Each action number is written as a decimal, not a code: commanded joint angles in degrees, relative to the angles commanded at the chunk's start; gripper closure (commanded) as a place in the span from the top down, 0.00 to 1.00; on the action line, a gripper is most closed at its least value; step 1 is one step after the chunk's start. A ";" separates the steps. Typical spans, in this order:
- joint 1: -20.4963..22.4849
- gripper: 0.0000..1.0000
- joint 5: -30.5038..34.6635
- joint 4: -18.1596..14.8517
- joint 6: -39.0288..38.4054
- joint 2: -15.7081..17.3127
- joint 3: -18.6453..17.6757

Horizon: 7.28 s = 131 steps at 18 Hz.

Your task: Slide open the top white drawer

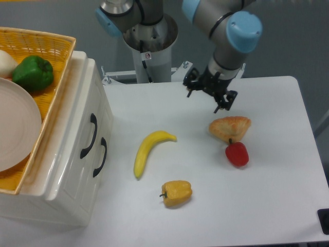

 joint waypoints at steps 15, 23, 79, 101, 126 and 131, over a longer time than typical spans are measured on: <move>-13.89 1.00 -10.98 -0.70 -21.20 -3.42 6.75; -15.39 1.00 -19.41 -5.54 -22.97 -7.21 12.83; -17.68 0.99 -22.59 0.44 -23.05 -10.99 11.43; -19.35 1.00 -14.86 3.07 -22.53 -10.55 11.87; -19.00 1.00 -11.43 4.83 -22.09 -11.16 12.66; -18.73 1.00 -11.34 4.92 -22.09 -11.16 12.83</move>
